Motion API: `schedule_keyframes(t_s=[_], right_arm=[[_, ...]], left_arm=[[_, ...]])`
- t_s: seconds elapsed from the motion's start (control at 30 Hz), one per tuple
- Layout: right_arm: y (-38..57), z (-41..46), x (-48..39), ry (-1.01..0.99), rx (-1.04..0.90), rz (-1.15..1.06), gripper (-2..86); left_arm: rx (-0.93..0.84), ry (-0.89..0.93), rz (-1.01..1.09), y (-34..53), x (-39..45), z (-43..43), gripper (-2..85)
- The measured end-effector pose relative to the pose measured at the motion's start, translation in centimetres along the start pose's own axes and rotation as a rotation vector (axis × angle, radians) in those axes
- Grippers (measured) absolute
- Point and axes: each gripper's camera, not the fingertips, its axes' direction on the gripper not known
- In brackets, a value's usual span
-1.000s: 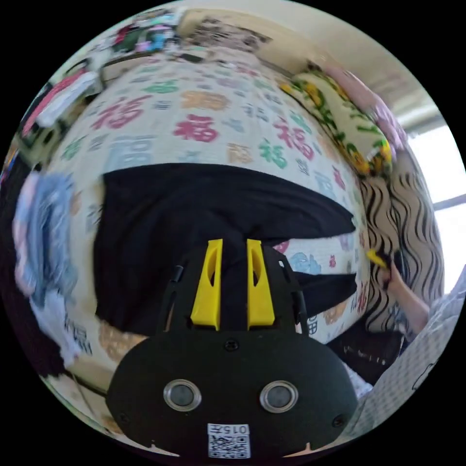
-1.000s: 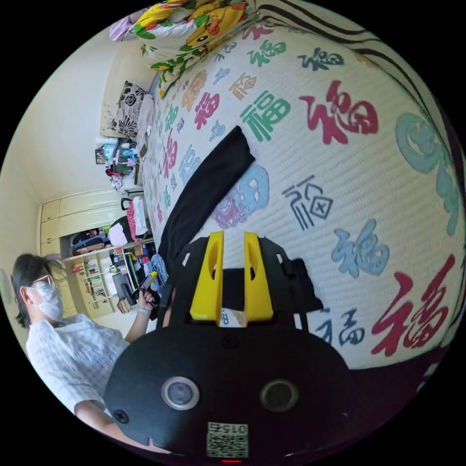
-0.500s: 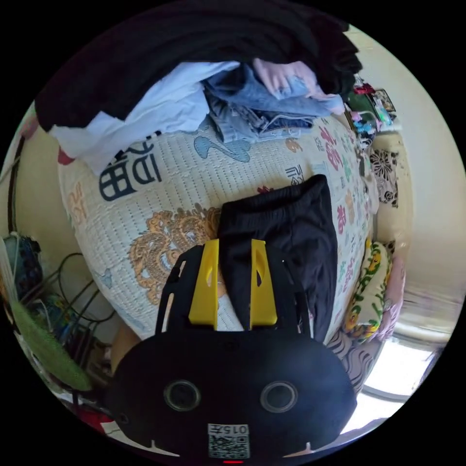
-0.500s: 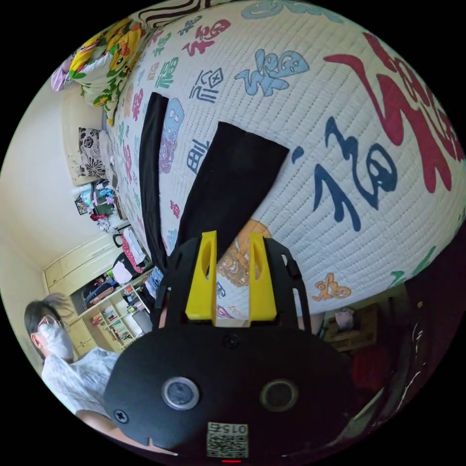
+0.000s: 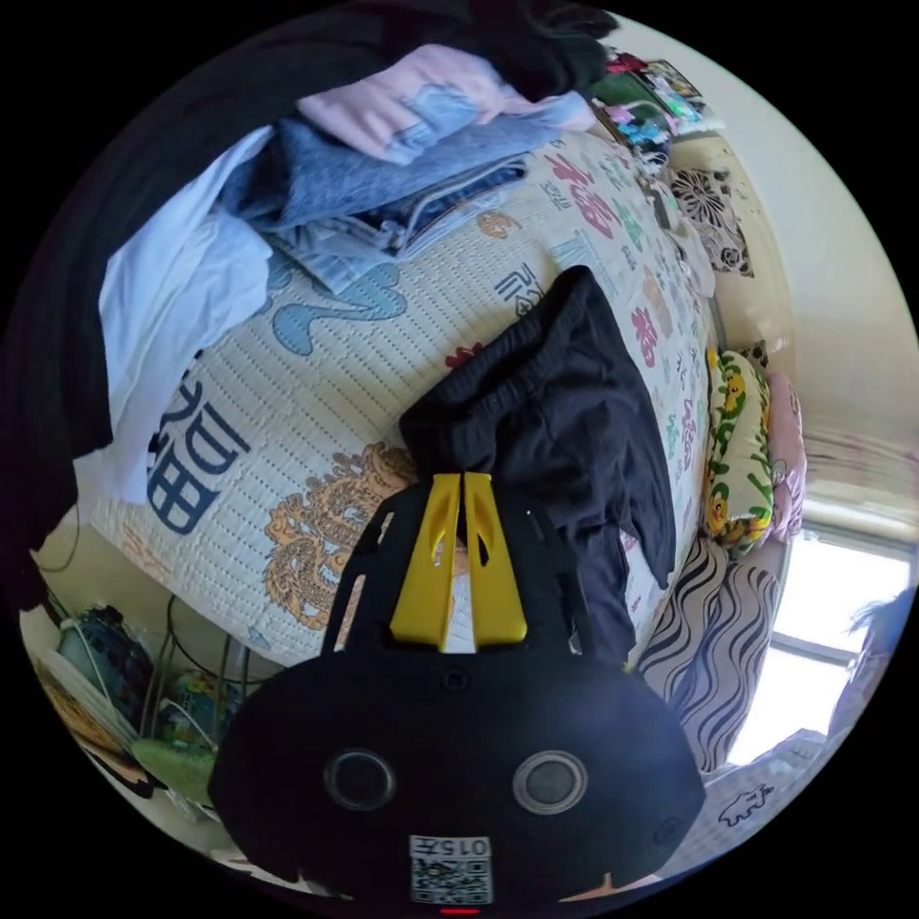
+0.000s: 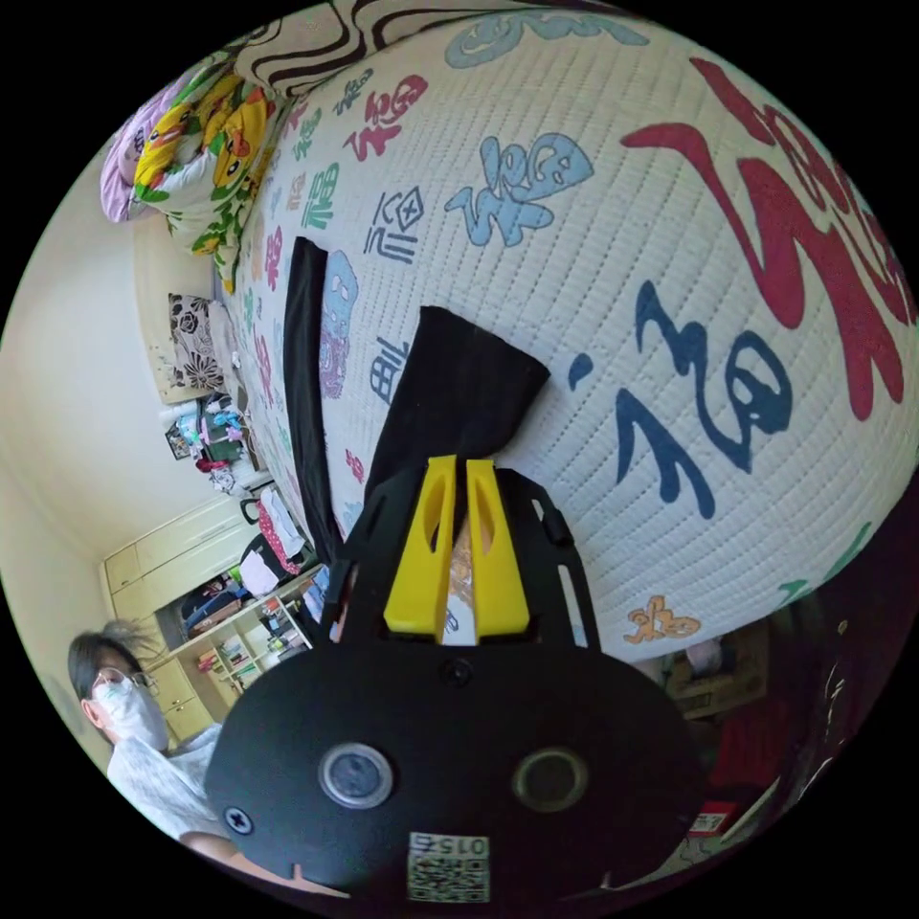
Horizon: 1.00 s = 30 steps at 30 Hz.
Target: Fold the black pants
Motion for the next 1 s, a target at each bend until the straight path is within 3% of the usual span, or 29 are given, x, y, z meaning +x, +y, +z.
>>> schedule_keyframes(t_s=[0.2, 0.33, 0.47, 0.63, 0.83, 1.0], right_arm=[[0.1, -1.2, -2.2, -0.011, -0.041, -0.042, 0.5], [0.0, -2.1, -4.0, -0.004, -0.073, -0.057, 0.4], [-0.1, -3.5, -7.4, 0.028, -0.118, -0.100, 0.4], [-1.0, -5.4, -13.2, -0.019, -0.134, -0.147, 0.3], [-6.8, -5.2, -21.8, -0.002, -0.196, -0.176, 0.4], [-14.0, -1.8, -29.3, 0.119, -0.250, -0.208, 1.5]], left_arm=[[-0.022, 0.090, -0.128, 0.1, -2.4, 4.3, 8.6], [0.032, 0.096, -0.142, 0.2, -2.6, 6.7, 1.6], [0.041, 0.054, -0.141, 0.4, -2.2, 7.1, -0.2], [0.112, 0.198, -0.196, -0.3, -1.3, 3.9, -0.6], [0.108, 0.213, -0.093, -7.0, 4.1, 3.7, -0.6], [0.089, 0.207, -0.052, -15.3, 8.7, 8.7, -0.2]])
